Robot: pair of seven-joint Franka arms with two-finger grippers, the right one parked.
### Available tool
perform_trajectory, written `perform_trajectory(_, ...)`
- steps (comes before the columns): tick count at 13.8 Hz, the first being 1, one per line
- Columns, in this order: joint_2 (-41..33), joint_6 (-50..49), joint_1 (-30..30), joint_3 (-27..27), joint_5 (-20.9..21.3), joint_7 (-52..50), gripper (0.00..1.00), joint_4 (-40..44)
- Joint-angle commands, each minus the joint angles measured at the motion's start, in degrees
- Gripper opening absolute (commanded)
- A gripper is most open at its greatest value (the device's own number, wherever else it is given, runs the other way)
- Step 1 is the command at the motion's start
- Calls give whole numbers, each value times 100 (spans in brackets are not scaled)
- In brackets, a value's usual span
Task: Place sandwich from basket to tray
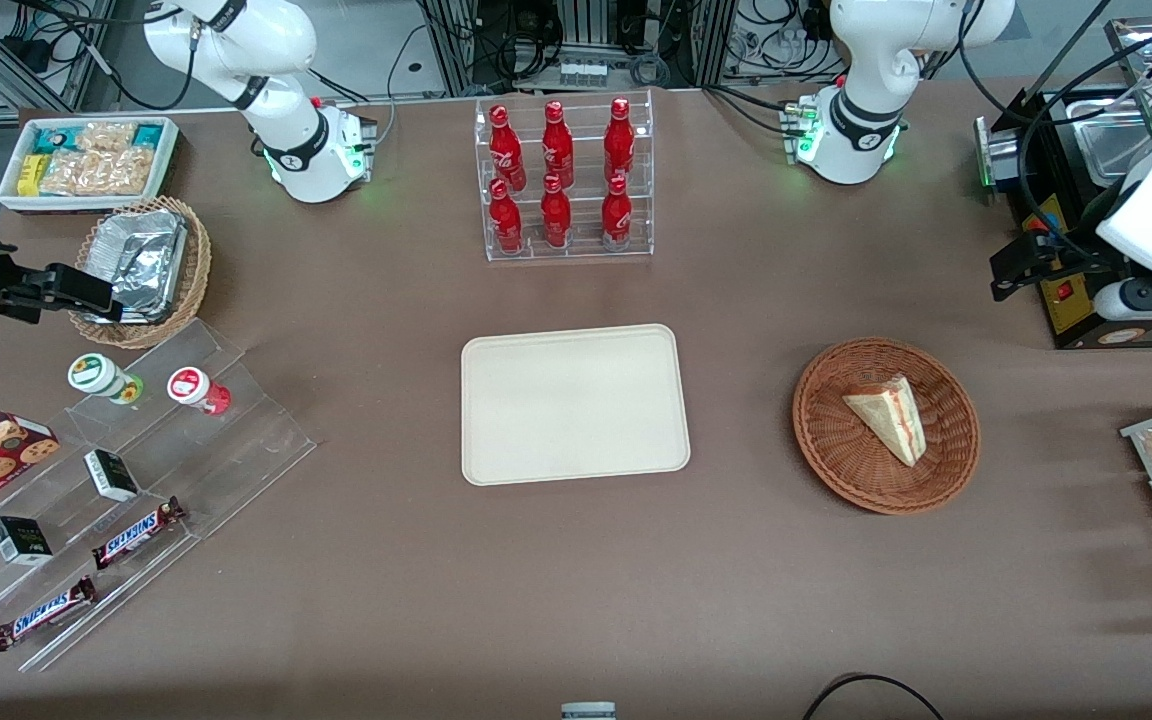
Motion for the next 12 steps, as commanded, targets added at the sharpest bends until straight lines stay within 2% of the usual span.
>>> perform_trajectory(1,-61,-215,-56,61,34,82,100,76)
perform_trajectory(3,0,-181,-65,52,52,56,100,31)
perform_trajectory(6,0,248,-56,43,53,-5,100,-520)
perform_trajectory(9,-52,1187,-56,43,61,-101,100,-1407)
perform_trajectory(12,-52,2224,-56,43,61,-724,100,-2199)
